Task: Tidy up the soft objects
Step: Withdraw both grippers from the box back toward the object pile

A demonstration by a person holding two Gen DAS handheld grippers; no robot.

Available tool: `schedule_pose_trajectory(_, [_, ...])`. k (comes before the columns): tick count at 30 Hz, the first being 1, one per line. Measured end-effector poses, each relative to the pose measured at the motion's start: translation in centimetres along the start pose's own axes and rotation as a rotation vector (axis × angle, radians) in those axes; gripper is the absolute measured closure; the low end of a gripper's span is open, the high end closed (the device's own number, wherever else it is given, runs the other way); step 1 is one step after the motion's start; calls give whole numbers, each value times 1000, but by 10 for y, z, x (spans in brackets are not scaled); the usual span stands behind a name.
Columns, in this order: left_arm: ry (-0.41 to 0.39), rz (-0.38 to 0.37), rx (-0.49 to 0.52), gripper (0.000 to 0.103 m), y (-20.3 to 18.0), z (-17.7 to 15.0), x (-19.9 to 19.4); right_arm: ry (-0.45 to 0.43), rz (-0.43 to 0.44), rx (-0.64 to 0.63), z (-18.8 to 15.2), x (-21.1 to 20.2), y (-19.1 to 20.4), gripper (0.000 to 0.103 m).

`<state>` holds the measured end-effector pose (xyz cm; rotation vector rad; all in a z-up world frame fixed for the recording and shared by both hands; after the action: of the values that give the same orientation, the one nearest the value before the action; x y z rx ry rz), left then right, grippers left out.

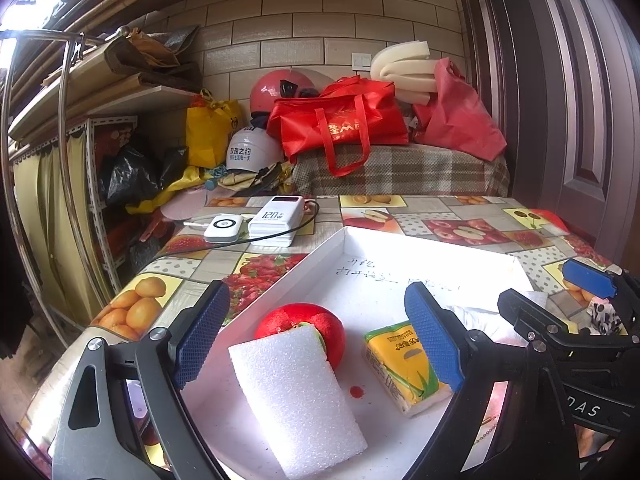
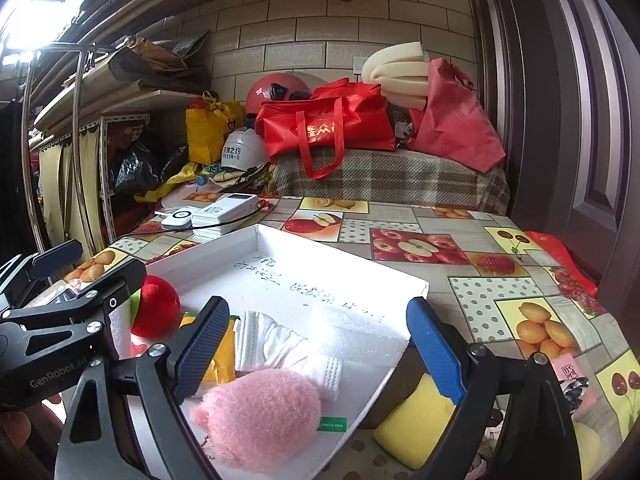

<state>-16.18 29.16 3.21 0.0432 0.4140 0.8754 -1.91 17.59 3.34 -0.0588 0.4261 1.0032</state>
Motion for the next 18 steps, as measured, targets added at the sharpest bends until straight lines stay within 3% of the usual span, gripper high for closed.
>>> schedule_pose_trajectory(10, [-16, 61, -30, 13, 6, -3, -12, -67, 39, -12, -2, -24, 1, 13])
schedule_pose_trajectory(14, [-25, 84, -30, 13, 3, -4, -21, 0, 101, -44, -13, -36, 4, 13])
schedule_pose_trajectory(18, [-40, 47, -11, 13, -17, -4, -35, -17, 155, -61, -21, -71, -14, 13])
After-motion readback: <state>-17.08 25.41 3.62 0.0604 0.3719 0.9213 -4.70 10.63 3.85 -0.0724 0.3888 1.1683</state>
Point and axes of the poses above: each gripper's, at about its wrist camera, not at the fingertips, and x roughly the way its jaws point, y to its left, z to its top, the point moved 6 cm from there along x, roughly the way its jaws point, and after that the axes turned 13 degrees about x, right-handed, at the moved point
